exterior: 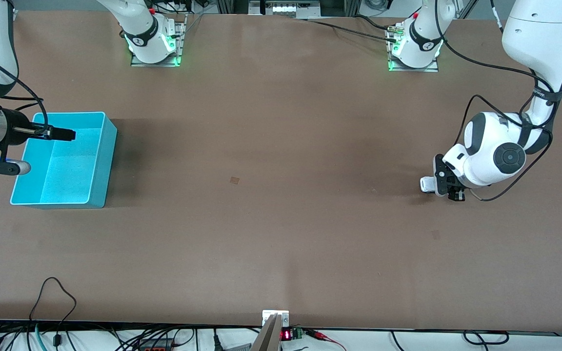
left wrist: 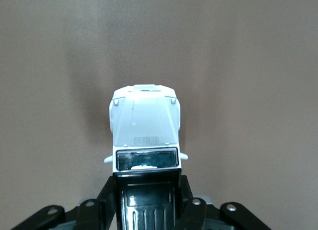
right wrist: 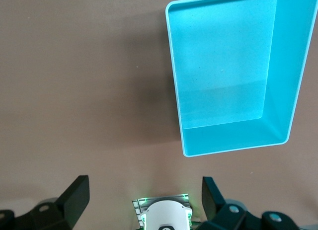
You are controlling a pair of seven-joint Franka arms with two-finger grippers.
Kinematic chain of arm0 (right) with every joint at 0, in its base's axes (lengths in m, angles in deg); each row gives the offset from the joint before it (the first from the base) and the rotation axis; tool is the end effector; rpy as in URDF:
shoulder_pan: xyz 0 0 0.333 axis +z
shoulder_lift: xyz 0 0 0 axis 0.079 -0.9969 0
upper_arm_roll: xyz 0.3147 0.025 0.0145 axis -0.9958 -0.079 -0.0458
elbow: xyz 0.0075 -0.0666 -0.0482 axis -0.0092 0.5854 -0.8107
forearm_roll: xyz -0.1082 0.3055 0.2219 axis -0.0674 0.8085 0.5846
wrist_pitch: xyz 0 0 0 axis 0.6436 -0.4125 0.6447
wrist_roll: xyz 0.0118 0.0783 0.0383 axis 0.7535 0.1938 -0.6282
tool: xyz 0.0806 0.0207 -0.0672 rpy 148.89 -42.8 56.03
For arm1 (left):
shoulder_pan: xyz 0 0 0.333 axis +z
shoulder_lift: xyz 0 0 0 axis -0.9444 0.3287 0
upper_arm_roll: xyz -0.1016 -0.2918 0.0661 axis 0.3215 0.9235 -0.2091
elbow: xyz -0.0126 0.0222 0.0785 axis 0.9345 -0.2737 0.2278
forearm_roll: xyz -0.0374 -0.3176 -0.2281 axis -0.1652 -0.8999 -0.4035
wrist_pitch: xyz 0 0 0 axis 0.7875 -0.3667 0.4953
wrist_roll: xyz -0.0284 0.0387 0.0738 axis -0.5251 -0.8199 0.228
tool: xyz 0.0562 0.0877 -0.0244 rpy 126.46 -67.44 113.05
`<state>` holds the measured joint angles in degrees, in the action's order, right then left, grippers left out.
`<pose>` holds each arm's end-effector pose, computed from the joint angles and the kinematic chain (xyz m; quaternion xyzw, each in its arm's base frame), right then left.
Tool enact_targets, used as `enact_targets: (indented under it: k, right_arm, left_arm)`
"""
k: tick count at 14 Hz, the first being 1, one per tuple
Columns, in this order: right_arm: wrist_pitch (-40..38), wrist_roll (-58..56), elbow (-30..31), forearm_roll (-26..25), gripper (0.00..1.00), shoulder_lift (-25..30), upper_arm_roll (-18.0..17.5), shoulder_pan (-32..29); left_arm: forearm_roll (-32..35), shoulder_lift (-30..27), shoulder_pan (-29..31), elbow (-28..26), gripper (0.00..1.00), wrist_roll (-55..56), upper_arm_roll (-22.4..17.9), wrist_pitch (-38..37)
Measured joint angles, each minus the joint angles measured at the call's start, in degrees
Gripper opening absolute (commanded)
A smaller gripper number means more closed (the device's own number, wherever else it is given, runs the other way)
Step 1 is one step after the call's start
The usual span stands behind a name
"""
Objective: Wind and store white jeep toy
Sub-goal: 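Press the jeep down and drag it backward with the left gripper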
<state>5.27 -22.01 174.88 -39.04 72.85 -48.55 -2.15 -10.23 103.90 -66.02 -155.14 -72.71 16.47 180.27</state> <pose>0.5956 -0.0273 0.4972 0.9814 -0.0702 -0.1784 0.0097 0.5785 0.0192 0.2012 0.7110 -0.7000 -0.0656 0.0161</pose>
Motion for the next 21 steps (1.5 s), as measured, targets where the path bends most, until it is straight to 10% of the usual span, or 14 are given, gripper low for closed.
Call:
enact_targets:
  k: [21]
  right_arm:
    - [-0.4, 0.0, 0.1, 0.0, 1.0, 0.0, 0.1, 0.0]
  left_arm:
    - [2.4, -0.5, 0.8, -4.4, 0.19, 0.0, 0.0, 7.0]
